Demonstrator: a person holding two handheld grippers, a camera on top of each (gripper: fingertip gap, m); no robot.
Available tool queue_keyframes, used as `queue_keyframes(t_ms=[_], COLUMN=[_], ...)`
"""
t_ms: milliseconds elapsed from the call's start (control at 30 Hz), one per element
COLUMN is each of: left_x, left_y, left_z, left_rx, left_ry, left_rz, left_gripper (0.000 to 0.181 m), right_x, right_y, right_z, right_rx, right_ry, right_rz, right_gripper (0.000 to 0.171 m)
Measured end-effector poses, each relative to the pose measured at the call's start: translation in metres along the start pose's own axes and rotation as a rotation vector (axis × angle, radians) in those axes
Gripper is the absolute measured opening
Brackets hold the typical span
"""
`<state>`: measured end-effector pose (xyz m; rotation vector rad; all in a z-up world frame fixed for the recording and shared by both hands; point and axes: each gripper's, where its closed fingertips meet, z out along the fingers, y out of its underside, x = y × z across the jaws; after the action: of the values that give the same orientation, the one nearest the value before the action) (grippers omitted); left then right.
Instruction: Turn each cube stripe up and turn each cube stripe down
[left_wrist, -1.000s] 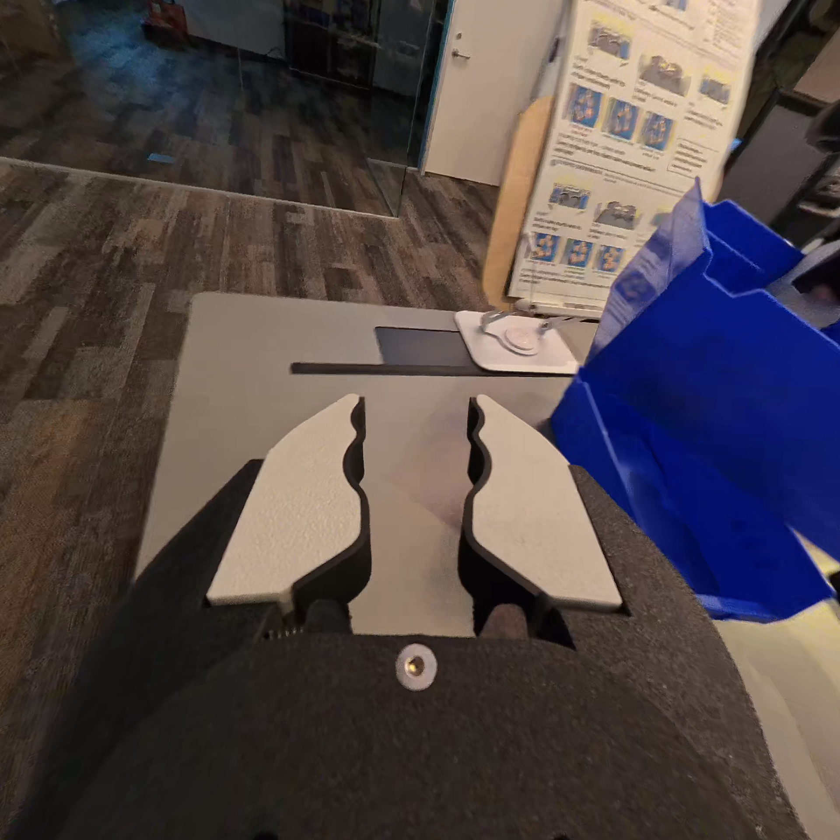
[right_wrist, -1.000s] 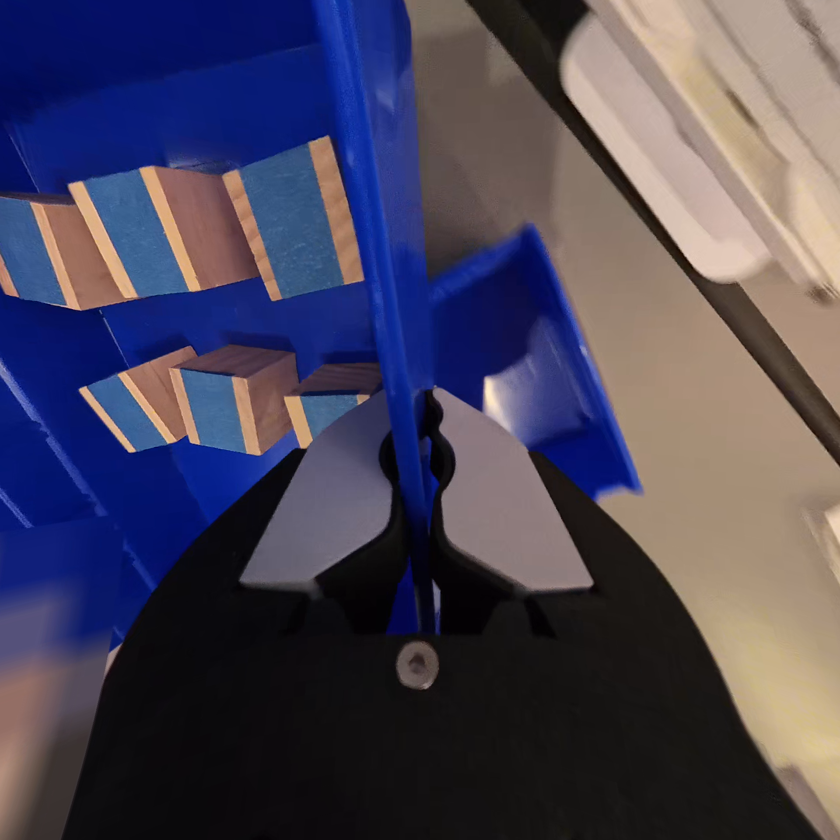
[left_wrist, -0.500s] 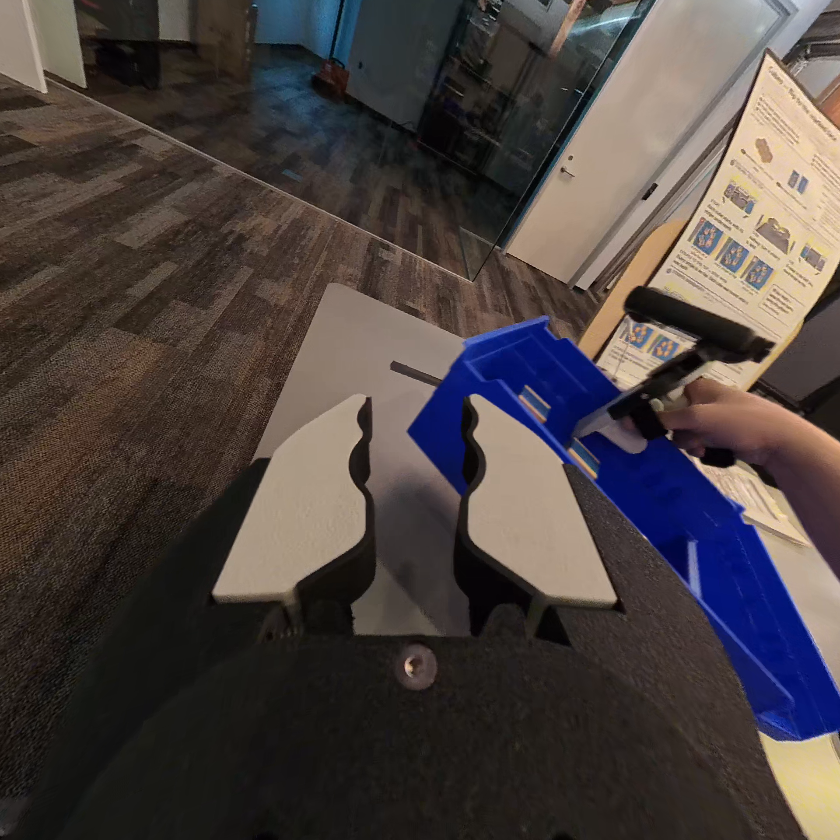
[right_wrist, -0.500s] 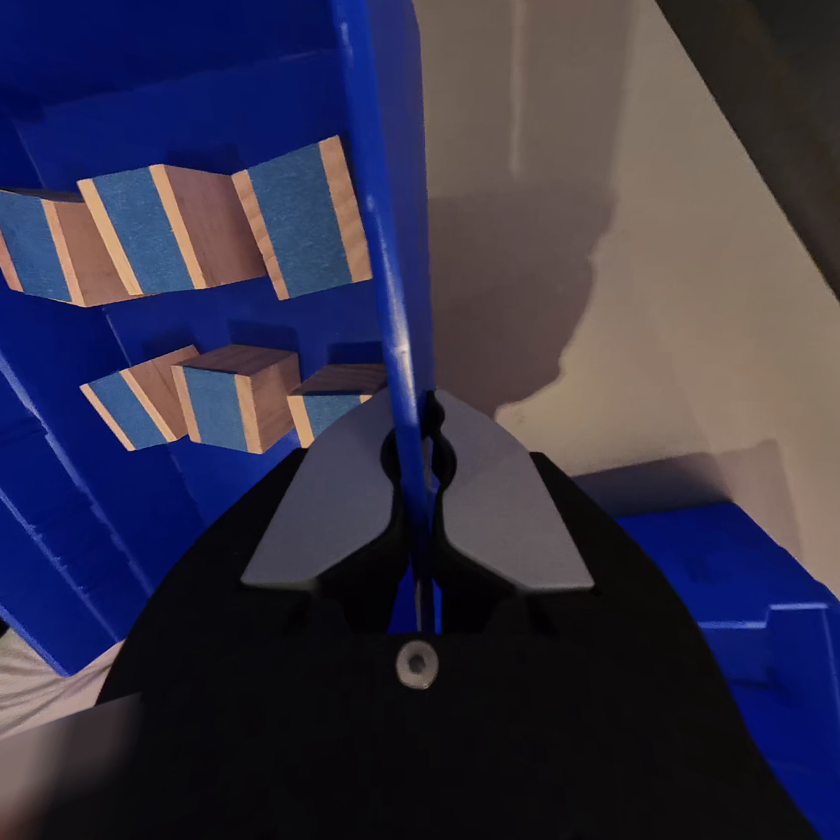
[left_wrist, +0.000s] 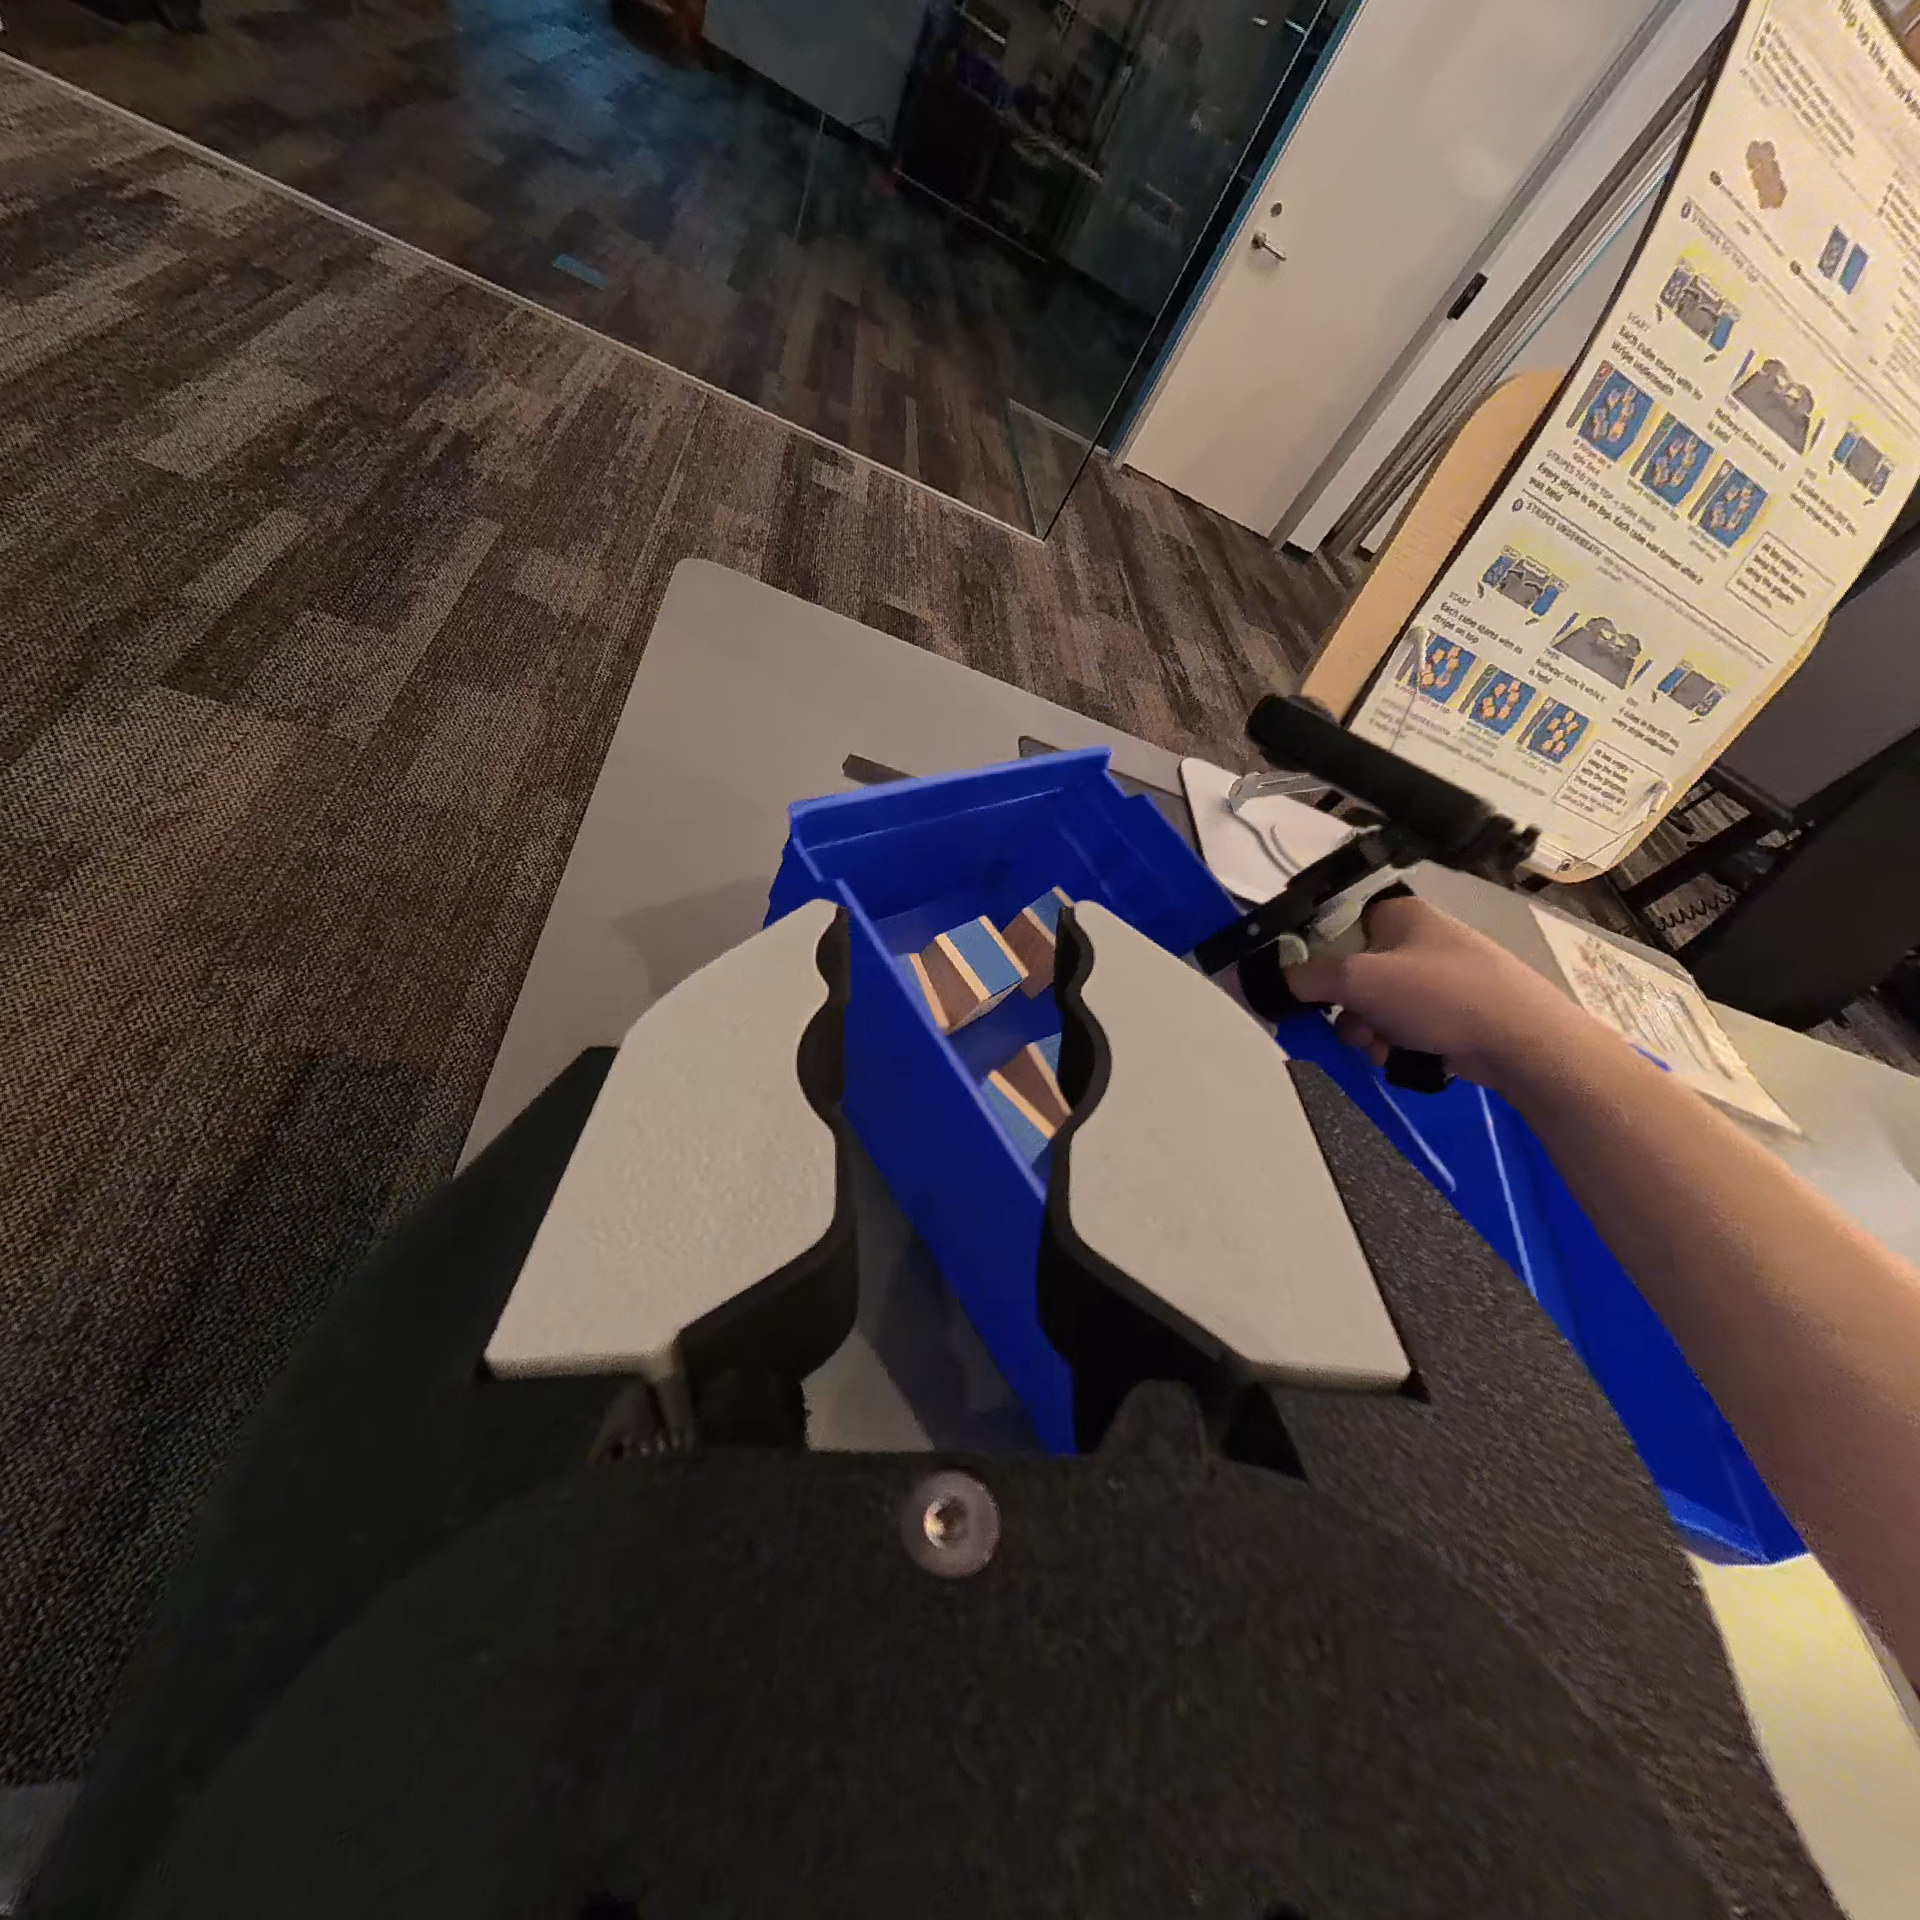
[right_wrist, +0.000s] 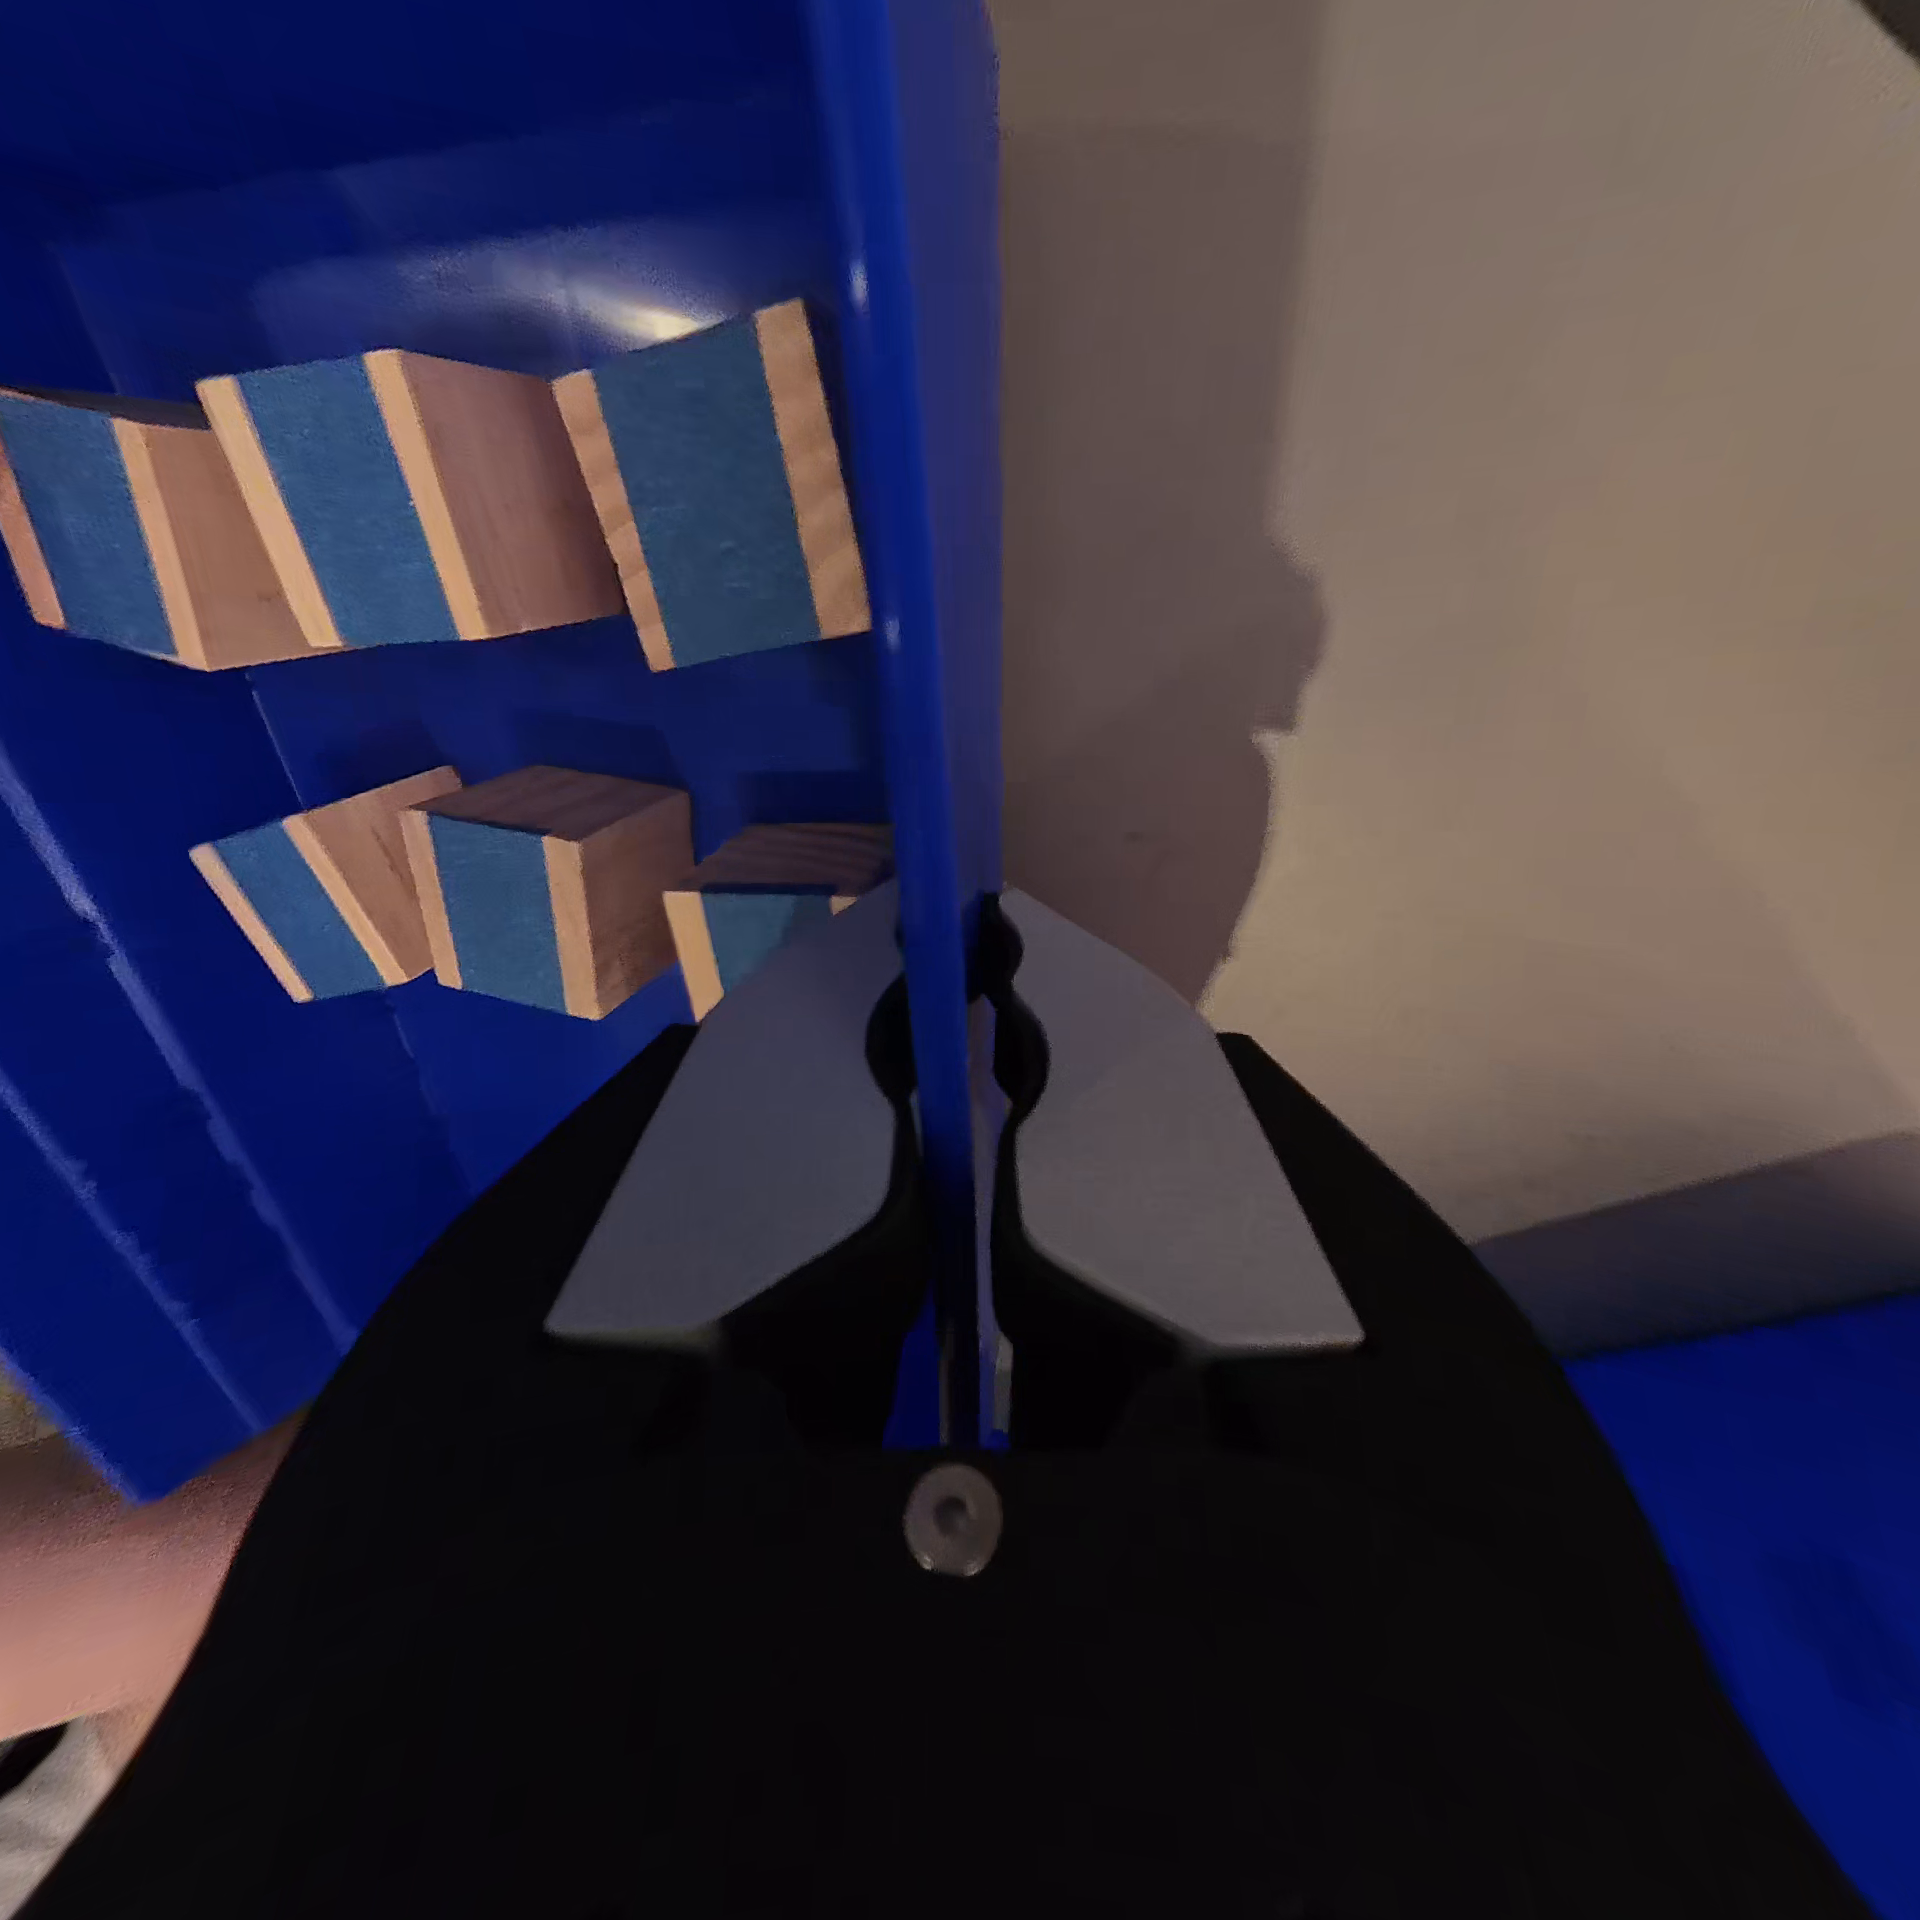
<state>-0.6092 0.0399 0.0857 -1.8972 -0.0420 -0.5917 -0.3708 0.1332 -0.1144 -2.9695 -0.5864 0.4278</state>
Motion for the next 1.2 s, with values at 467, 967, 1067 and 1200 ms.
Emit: queue_keyframes(t_ms=[467,967,1067,1200], left_x=[0.003,0.012,0.014,0.018], left_y=[0.001,0.013,0.014,0.015], left_z=[0.003,0.008,0.01,0.012], left_rx=[-0.015,-0.088,-0.1,-0.107], left_ry=[-0.011,-0.058,-0.059,-0.054], left_rz=[-0.003,0.032,0.039,0.05], left_gripper=[0.038,0.038,0.038,0.038], right_x=[0.044,0.224,0.222,0.214], right_y=[0.04,0.264,0.276,0.271], right_z=[-0.164,-0.155,-0.121,-0.106], right_rx=[0.713,0.417,0.246,0.108], right_ry=[0.162,0.257,0.196,0.063], right_rz=[-0.541,0.075,0.112,0.185], right_gripper=[0.095,0.11,0.109,0.054])
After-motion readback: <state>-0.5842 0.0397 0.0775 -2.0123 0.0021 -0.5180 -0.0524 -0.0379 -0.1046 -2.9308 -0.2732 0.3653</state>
